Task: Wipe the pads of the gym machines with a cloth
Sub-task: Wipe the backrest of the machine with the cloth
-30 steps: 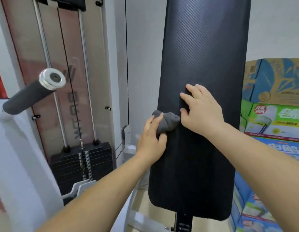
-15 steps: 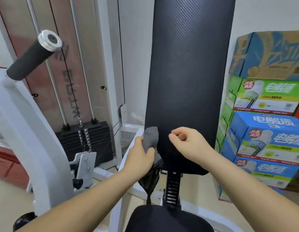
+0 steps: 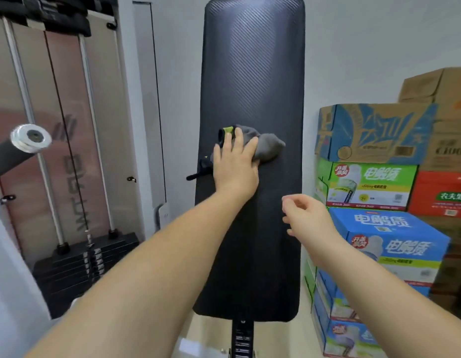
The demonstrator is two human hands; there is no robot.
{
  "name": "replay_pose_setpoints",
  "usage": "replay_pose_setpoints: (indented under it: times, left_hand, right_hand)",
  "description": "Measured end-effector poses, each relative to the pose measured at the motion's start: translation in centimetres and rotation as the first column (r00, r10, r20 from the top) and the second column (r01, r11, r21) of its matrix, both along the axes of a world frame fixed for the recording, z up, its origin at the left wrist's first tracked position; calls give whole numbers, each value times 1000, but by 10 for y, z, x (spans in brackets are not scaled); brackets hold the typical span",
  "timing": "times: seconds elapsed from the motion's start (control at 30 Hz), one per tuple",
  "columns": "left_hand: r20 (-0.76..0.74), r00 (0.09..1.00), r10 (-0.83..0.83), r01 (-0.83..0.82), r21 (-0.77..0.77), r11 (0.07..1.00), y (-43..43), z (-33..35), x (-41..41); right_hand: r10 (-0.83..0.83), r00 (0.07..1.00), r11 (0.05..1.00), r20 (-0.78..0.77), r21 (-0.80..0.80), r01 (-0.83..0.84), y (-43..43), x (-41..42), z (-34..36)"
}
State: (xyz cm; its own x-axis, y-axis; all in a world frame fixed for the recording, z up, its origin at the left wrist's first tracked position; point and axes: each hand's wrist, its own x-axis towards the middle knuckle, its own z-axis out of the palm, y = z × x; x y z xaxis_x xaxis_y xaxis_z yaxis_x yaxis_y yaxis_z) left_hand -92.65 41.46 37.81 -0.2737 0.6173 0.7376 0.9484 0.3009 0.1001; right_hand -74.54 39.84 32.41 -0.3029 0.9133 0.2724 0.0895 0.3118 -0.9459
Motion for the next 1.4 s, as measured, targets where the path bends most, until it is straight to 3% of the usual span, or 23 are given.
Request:
replay_pose_setpoints:
  times: [0.1, 0.13, 0.2, 0.23, 0.3, 0.33, 0.4, 0.47, 0.5, 0.57, 0.6, 0.67, 0.77, 0.9, 1.03, 1.17, 1.3, 1.4]
  left_hand:
    - [-72, 977, -199, 197, -40, 980, -17, -48, 32]
    - [-27, 959, -283, 281, -59, 958, -26, -59, 41]
    - [207, 904, -375, 387, -23, 922, -43, -67, 57]
    - [370, 838, -402, 421, 32, 906, -50, -65, 65]
    - [637, 586, -500, 530, 165, 832, -55, -58, 80]
    - [693, 488, -531, 606, 168, 778, -56, -52, 88]
    - [712, 430, -555, 766, 38, 642, -55, -43, 95]
    - [660, 503, -557, 813, -144, 564, -52, -29, 93]
    - [548, 614, -569, 764, -231, 602, -47, -20, 87]
    - [56, 877, -477, 467, -325, 822, -36, 1, 70]
    - [-179, 915, -361, 300, -297, 907, -29, 10, 60]
    - [-395, 906, -149, 33, -286, 958, -16, 22, 44]
    - [-418, 906, -66, -93, -350, 932, 3, 36, 32]
    - [-369, 923, -104, -19, -314, 949, 13, 42, 17]
    - [-313, 940, -132, 46, -269, 962, 16, 38, 6]
    - [-349, 929, -125, 31, -262, 965, 20, 38, -1]
    - [-353, 928, -122, 27, -262, 965, 21, 38, -3]
    - [-344, 932, -118, 24, -266, 964, 21, 38, 0]
  right_hand:
    - [-6, 997, 991, -71, -130, -3, -1, 12, -15]
    - [-4, 994, 985, -110, -172, -15, -3, 15, -17]
    - [-5, 979, 974, -205, -223, -42, -6, 20, -19]
    - [-1, 967, 976, -254, -213, -55, -7, 23, -20]
    - [30, 948, 984, -315, -155, -83, -11, 24, -18]
    - [31, 943, 985, -330, -153, -85, -13, 25, -17]
    - [-52, 928, 975, -369, -219, -33, -12, 24, -15]
    - [-164, 884, 952, -438, -303, 27, -3, 26, -15]
    - [-209, 855, 942, -474, -331, 47, 4, 28, -13]
    - [-289, 807, 935, -516, -334, 121, 18, 34, -3]
    - [-306, 792, 938, -528, -311, 155, 27, 36, 4]
    - [-285, 800, 954, -529, -241, 181, 41, 37, 18]
    - [-219, 876, 975, -431, -55, 216, 59, 24, 36]
    - [-128, 920, 981, -369, 88, 172, 86, -24, 78]
    - [-275, 912, 945, -304, 92, 315, 125, -67, 149]
    - [-301, 923, 900, -239, 249, 358, 152, -78, 193]
    - [-272, 949, 868, -159, 385, 314, 155, -62, 170]
    - [-320, 945, 844, -72, 431, 319, 137, -42, 107]
